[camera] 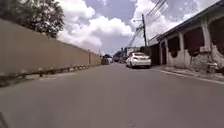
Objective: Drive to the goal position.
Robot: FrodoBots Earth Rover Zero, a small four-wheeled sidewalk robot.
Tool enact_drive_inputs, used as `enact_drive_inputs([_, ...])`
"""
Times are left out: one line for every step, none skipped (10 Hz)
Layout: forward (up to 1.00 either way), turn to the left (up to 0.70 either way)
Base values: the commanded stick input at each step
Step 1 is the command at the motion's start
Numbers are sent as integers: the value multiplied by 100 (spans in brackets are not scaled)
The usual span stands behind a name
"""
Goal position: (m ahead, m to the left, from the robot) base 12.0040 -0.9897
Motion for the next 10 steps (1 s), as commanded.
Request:
enact_drive_inputs([100,0])
enact_drive_inputs([100,0])
enact_drive_inputs([100,0])
enact_drive_inputs([100,0])
enact_drive_inputs([100,0])
enact_drive_inputs([100,0])
enact_drive_inputs([100,0])
enact_drive_inputs([100,0])
enact_drive_inputs([100,0])
enact_drive_inputs([100,0])
